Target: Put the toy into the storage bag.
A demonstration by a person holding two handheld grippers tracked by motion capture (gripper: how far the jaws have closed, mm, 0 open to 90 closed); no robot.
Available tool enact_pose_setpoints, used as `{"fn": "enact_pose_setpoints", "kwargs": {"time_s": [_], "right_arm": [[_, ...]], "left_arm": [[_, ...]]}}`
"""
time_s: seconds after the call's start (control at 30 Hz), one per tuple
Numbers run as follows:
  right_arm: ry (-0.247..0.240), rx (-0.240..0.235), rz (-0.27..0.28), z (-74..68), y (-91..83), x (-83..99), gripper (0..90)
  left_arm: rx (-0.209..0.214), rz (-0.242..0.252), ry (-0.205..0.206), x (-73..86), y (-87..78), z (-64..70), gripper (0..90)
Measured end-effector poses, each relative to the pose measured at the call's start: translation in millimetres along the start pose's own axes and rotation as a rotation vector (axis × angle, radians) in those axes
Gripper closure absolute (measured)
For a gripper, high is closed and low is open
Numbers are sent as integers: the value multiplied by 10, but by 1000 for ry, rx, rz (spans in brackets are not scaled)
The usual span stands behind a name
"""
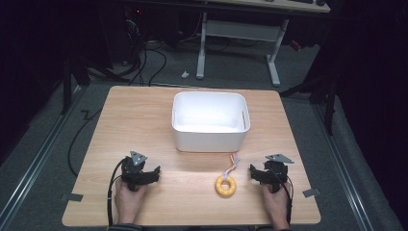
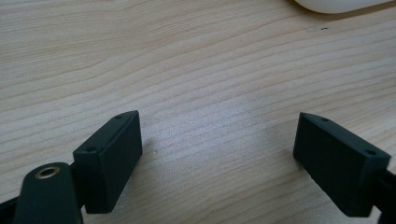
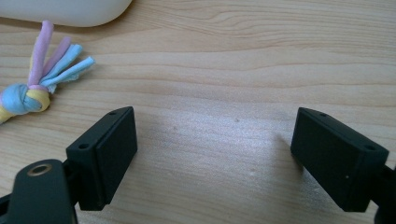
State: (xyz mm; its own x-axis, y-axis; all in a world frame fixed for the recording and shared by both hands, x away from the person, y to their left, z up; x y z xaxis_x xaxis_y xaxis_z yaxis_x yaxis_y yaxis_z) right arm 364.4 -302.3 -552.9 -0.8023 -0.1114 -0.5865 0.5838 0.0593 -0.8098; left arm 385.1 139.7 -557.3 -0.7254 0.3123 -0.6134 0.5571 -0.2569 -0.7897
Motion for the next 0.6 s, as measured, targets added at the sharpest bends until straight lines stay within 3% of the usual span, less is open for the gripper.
{"fn": "enact_pose_setpoints", "kwargs": {"time_s": [0.6], "right_arm": [[0,1,1,-8,-4,3,154]], "left_arm": [[11,-2,5,0,-3,-1,161]]}}
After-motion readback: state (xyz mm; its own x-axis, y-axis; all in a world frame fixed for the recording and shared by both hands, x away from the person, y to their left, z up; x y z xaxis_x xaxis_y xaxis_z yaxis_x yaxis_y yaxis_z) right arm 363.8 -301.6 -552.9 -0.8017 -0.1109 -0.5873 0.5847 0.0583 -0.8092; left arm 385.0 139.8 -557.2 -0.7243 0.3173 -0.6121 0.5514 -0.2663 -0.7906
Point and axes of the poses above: each handheld gripper's, and its own axes: y roughly forward along the jaws, x roughly out of its underside, z roughly to its right, the point moved 3 cm from there along y, roughly forward along the jaws, and after that the axes turned 9 degrees about -z, right-handed, at the moved point
